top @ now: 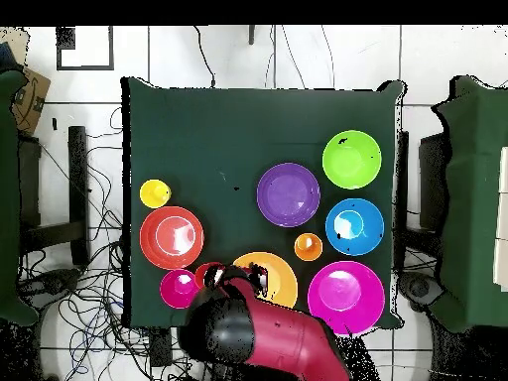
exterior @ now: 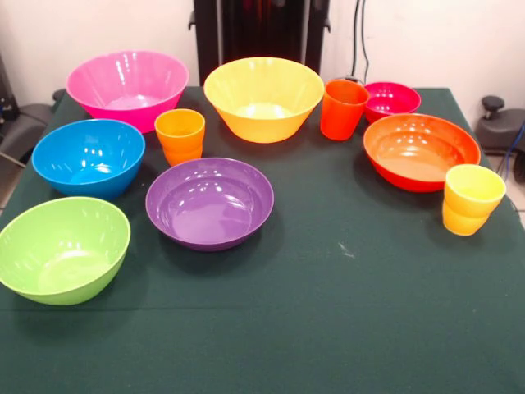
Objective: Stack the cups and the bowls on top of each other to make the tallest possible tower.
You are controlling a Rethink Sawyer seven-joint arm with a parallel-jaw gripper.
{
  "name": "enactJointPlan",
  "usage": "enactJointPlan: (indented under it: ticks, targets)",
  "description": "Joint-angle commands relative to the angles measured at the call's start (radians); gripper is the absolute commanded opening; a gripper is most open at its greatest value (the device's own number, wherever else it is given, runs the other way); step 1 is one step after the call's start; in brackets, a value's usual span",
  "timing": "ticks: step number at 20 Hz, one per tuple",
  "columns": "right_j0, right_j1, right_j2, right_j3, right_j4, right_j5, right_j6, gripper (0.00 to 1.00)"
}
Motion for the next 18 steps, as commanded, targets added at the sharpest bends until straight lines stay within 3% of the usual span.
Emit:
enactJointPlan:
  ticks: [1,5,12,18]
  targets:
    - [-0.051,0.106,0.063,0.081,-0.052,-0.052,0.081,1.00]
    - [-0.043,0.106,0.029,0.048,-0.087,-0.016,0.073,1.00]
    - [-0.077,0.141,0.056,0.032,-0.106,-0.034,0.055,1.00]
    - [-0.102,0.137,0.166,0.030,-0.157,-0.045,-0.039,1.00]
